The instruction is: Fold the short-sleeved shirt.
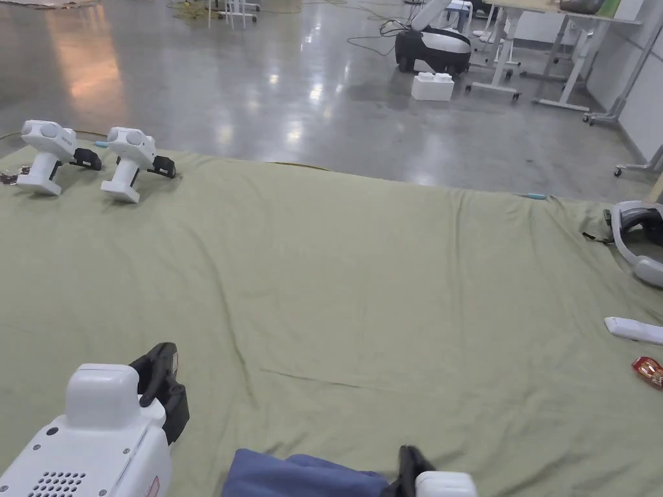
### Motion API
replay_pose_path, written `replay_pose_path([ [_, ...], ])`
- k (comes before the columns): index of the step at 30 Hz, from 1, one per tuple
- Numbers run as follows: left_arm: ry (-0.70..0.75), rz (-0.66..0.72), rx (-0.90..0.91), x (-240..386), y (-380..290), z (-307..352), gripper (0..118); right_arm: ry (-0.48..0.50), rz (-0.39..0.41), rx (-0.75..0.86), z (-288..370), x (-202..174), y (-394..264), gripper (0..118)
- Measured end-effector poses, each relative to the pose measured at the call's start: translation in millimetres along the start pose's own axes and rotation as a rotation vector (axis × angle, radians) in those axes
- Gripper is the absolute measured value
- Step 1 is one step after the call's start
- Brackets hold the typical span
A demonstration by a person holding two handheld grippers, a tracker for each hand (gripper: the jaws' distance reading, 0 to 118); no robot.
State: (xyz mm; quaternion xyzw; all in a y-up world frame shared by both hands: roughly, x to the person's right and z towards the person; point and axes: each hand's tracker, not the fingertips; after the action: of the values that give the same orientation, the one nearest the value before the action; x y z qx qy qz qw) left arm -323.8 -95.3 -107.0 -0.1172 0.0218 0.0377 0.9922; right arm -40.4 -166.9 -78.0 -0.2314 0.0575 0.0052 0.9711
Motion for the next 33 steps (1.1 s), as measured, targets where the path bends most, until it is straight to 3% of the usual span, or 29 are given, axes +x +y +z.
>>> replay_pose_path([
  [5,0.003,0.009,-0.106,-12.7,-28.5,6.7,5,0.02,0.037,-0.118,-32.9,-28.9,-46.9,6],
  [13,-0.099,0.102,-0.295,-31.6,-64.2,9.7,8,-0.027,0.067,-0.135,-60.1,-27.7,-70.9,6],
  [14,-0.131,0.122,-0.32,-34.3,-65.9,7.3,13,-0.028,0.069,-0.136,-61.3,-27.4,-71.2,6],
  [16,-0.189,0.175,-0.37,-40.1,-70.2,1.5,49,-0.028,0.06,-0.138,-60.7,-24.9,-72.5,6],
  [18,-0.274,0.242,-0.418,-46.4,-74.2,-7.4,69,-0.028,0.058,-0.139,-60.5,-23.6,-73.7,6],
  [26,-0.43,0.291,-0.632,-51.8,-98.5,-55.7,72,-0.011,0.058,-0.142,-59.9,-20.7,-73.0,6],
  [33,-0.634,0.642,-0.917,-57.9,-150.4,-112.6,72,0.002,0.054,-0.146,-58.5,-17.0,-71.9,6],
])
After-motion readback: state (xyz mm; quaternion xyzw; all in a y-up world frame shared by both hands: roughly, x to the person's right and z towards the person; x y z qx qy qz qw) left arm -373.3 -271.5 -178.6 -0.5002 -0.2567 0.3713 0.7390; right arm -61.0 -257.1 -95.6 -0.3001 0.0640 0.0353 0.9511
